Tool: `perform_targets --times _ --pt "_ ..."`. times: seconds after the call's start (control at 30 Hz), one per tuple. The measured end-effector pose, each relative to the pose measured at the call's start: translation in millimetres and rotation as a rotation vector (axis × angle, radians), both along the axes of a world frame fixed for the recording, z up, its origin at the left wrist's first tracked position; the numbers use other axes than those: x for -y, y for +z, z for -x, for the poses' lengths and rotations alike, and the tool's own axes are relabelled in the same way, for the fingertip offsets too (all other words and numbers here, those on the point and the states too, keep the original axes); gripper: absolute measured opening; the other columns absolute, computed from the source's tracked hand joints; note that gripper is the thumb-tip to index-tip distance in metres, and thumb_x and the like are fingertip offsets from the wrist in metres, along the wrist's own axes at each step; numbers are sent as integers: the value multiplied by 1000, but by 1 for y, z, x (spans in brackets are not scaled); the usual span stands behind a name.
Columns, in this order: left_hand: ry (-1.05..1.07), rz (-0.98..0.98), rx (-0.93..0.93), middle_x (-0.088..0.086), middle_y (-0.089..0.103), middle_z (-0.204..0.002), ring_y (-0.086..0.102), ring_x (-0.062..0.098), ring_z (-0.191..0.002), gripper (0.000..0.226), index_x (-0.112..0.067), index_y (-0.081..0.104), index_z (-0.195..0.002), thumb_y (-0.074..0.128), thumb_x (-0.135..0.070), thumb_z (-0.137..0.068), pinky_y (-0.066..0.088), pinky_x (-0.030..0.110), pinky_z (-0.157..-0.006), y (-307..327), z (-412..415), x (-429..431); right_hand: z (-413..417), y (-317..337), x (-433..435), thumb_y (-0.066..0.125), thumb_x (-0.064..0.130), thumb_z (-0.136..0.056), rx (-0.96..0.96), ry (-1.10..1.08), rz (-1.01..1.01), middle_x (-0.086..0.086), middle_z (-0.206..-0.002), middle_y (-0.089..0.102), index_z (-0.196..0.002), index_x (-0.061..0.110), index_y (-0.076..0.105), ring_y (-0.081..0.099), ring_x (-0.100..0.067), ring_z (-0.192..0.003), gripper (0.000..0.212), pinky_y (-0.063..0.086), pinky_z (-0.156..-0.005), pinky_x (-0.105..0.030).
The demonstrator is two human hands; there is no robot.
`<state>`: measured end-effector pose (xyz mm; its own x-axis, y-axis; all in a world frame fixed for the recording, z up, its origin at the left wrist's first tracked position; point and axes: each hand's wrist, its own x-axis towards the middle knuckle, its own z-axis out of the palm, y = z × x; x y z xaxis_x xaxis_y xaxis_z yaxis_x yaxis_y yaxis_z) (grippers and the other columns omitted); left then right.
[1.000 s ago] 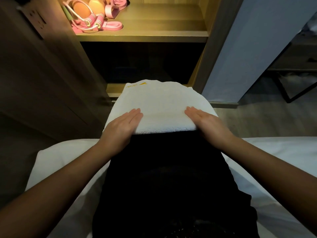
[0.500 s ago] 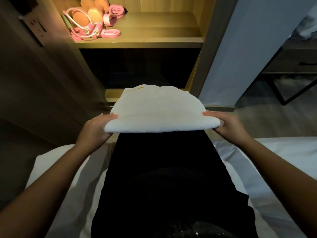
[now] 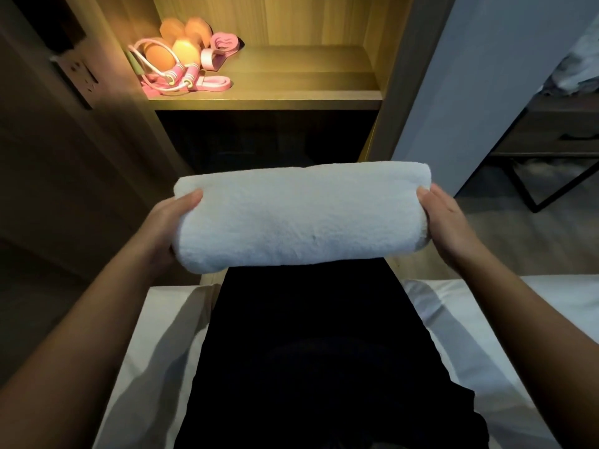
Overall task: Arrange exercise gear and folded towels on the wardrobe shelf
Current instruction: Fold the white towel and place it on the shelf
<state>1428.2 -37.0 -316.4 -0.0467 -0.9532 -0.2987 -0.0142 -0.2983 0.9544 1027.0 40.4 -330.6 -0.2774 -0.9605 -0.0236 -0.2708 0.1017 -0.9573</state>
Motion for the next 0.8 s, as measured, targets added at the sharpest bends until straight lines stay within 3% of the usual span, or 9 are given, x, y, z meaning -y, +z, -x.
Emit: perform_targets --times 0.1,0.2,0.27,0.37,0.43,0.5,0.6,0.67,0.8 --pt "117 26 83 -1 71 -101 68 11 -89 23 -21 65 -100 60 -42 -91 49 29 -69 -6 9 14 -10 0 18 36 44 -102 41 -111 -136 -4 -121 59 -110 21 57 55 -7 -95 32 45 -78 -31" --pt "140 59 165 -6 68 -98 65 9 -85 24 -25 63 -97 60 -48 -90 47 28 -66 -12 6 13 -10 -5 20 35 52 -101 170 -83 -215 -6 -136 55 -134 15 53 55 -21 -120 53 42 -105 -46" --pt "178 -3 215 -7 64 -92 61 9 -82 27 -22 60 -101 59 -47 -91 43 27 -62 -23 0 6 -8 -19 7 40 48 -99 196 -3 -185 -7 -137 56 -136 13 52 53 -22 -125 51 37 -111 -48" --pt "219 -82 296 -8 59 -83 56 10 -76 24 -23 57 -99 58 -45 -92 38 27 -57 -36 4 3 -8 -35 -14 63 57 -78 154 120 -176 8 -117 67 -118 22 60 63 -6 -109 53 51 -92 -28" --pt "250 -122 283 -7 60 -81 57 11 -74 24 -22 57 -96 58 -45 -92 38 27 -56 -31 11 9 -9 -39 -11 63 62 -72 103 116 -146 11 -110 68 -107 27 61 66 -4 -102 50 51 -79 -19" --pt "237 -138 158 -4 66 -87 63 13 -77 27 -20 59 -97 59 -46 -91 45 27 -59 -23 13 13 -8 -36 -2 63 61 -80 70 55 -115 7 -108 68 -106 26 63 67 -12 -102 43 52 -76 -24" --pt "25 -32 11 -5 73 -100 70 11 -88 32 -23 61 -108 62 -42 -84 54 23 -67 -25 -1 0 -9 -33 13 54 63 -81 39 12 -137 2 -115 66 -120 20 59 64 -19 -108 58 56 -84 -41" --pt "-76 9 46 -12 74 -97 69 5 -91 37 -26 60 -109 63 -38 -75 53 17 -70 -39 -11 -18 -11 -35 21 52 62 -85 30 14 -169 1 -122 63 -128 20 54 62 -19 -110 61 55 -90 -49" --pt "14 115 202 -17 66 -102 63 -3 -93 29 -27 56 -115 63 -32 -87 47 15 -72 -51 -8 -20 -19 -35 41 48 53 -95 -25 -23 -143 7 -120 59 -131 24 49 59 -8 -105 46 54 -86 -36"
